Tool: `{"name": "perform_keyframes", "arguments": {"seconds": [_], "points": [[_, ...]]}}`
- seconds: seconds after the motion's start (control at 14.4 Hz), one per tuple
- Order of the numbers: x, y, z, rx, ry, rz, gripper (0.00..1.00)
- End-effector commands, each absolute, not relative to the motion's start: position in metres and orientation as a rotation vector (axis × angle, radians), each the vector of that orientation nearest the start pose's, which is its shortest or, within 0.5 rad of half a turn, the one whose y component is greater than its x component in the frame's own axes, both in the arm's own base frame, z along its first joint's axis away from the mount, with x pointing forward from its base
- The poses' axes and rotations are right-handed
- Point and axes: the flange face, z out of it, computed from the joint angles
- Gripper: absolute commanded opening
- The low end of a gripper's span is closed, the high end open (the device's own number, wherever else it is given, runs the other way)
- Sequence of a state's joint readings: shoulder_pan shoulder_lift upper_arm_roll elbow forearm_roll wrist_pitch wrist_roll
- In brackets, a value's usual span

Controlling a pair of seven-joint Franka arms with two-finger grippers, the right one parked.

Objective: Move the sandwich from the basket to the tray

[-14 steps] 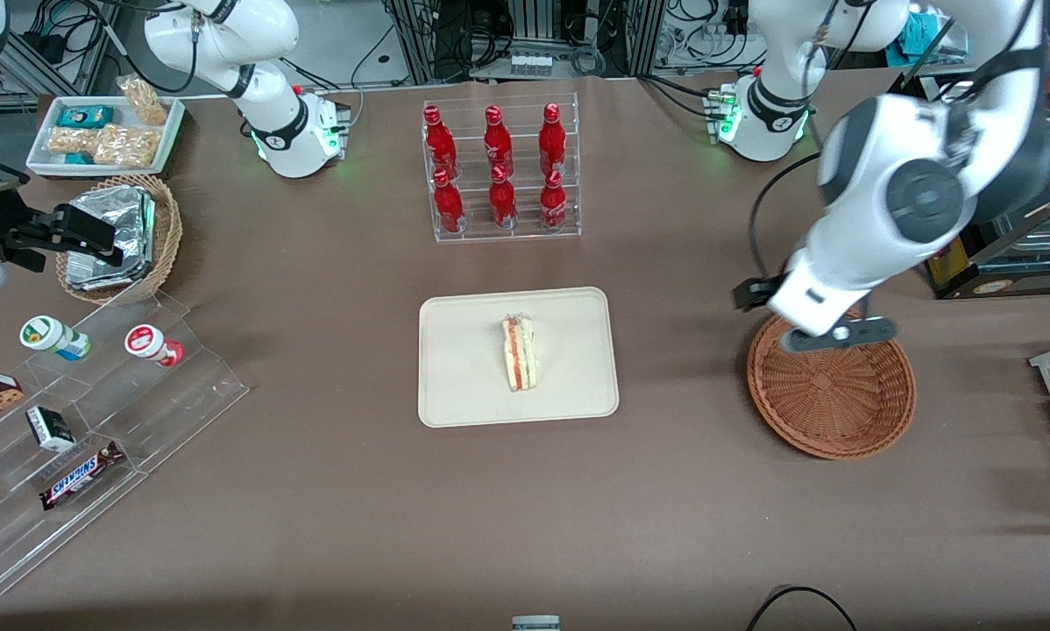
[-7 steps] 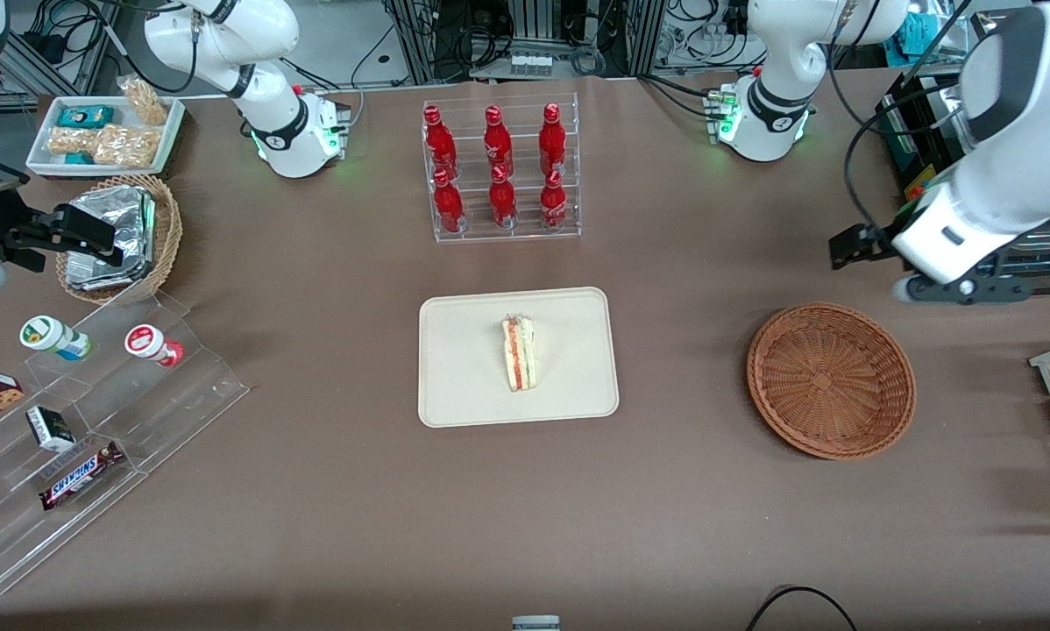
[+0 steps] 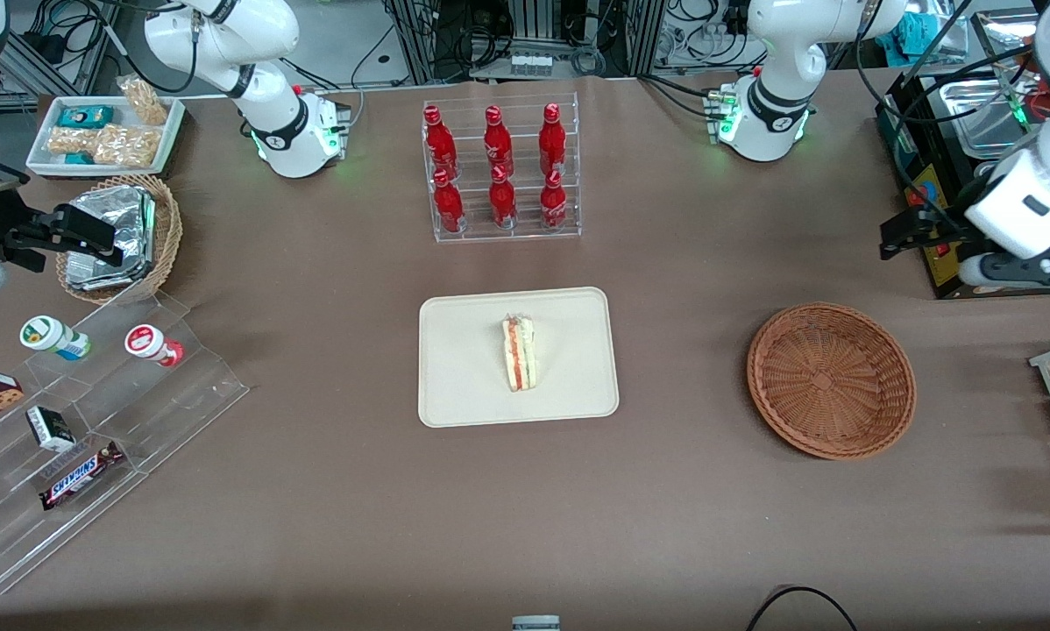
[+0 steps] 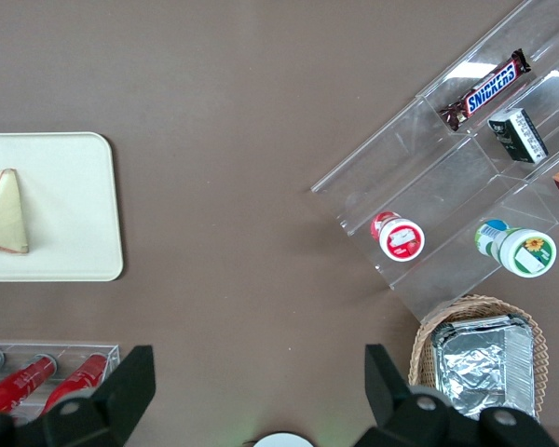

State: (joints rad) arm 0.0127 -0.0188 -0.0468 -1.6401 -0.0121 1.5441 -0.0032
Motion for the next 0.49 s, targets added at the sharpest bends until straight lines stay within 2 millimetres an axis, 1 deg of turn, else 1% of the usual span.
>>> {"name": "perform_keyframes", "arguments": {"seconds": [0.0, 0.14, 0.42], "points": [[0.537, 0.007, 0.623, -3.144, 0.0, 0.077, 1.0], [0.54, 0.014, 0.632, -3.145, -0.019, 0.036, 1.0], [0.542, 0.012, 0.633, -3.145, -0.017, 0.024, 1.0]]}}
